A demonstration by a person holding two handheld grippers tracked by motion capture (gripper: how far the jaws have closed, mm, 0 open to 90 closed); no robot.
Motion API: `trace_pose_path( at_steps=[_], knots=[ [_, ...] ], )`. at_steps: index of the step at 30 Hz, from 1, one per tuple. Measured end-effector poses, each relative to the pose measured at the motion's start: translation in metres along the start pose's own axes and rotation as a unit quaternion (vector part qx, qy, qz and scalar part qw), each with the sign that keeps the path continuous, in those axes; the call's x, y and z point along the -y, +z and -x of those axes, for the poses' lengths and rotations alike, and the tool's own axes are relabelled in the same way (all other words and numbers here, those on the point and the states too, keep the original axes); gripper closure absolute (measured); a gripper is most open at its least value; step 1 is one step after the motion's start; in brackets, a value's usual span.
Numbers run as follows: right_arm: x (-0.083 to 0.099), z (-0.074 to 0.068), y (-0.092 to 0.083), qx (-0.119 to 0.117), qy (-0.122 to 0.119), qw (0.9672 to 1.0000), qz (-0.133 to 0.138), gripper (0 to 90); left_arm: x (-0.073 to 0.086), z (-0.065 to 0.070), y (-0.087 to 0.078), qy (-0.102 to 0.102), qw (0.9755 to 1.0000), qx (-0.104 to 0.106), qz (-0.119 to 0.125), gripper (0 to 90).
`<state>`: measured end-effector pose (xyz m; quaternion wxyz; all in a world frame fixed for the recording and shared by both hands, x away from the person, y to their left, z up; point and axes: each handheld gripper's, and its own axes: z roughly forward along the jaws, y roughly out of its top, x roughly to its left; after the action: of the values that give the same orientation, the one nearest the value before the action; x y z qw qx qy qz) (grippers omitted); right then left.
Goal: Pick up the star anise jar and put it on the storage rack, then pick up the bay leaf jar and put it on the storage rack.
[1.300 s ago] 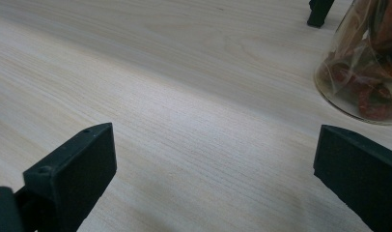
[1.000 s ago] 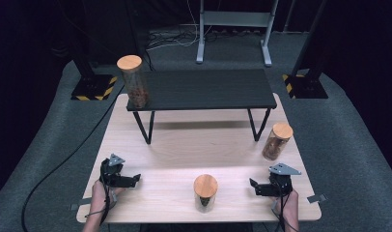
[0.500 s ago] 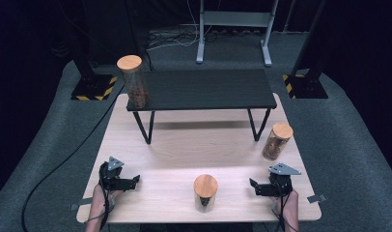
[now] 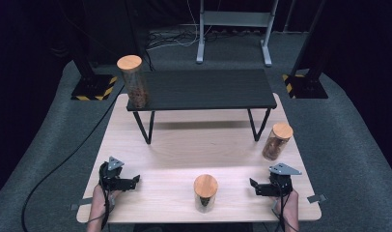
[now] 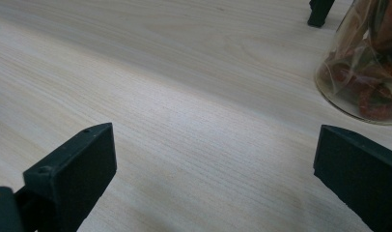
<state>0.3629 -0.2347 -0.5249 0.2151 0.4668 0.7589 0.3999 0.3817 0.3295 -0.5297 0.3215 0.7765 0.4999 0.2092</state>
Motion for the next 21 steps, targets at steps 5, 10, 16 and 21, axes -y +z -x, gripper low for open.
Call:
trace_pose_path(
  at_steps=[5,10,16,21],
  knots=[
    [-0.0002,-0.0005,0.0006,0.001,-0.002,1.0000,-0.003,0.6,0.0000,0.0000,0.0000,0.000,1.0000,0.000,0.000,0.0],
    [-0.0002,-0.0010,0.0007,0.003,-0.005,1.0000,-0.004,0.6,0.0002,0.0001,-0.0001,-0.001,1.0000,0.000,0.000,0.0],
    [-0.0004,-0.0015,0.0012,0.008,-0.005,0.9999,-0.005,0.6,0.0002,0.0001,-0.0002,-0.001,1.0000,-0.001,0.000,0.0],
    [-0.0004,-0.0016,0.0012,0.013,-0.003,0.9999,-0.006,0.3,0.0005,0.0002,-0.0003,-0.003,1.0000,-0.002,0.000,0.0]
  ],
)
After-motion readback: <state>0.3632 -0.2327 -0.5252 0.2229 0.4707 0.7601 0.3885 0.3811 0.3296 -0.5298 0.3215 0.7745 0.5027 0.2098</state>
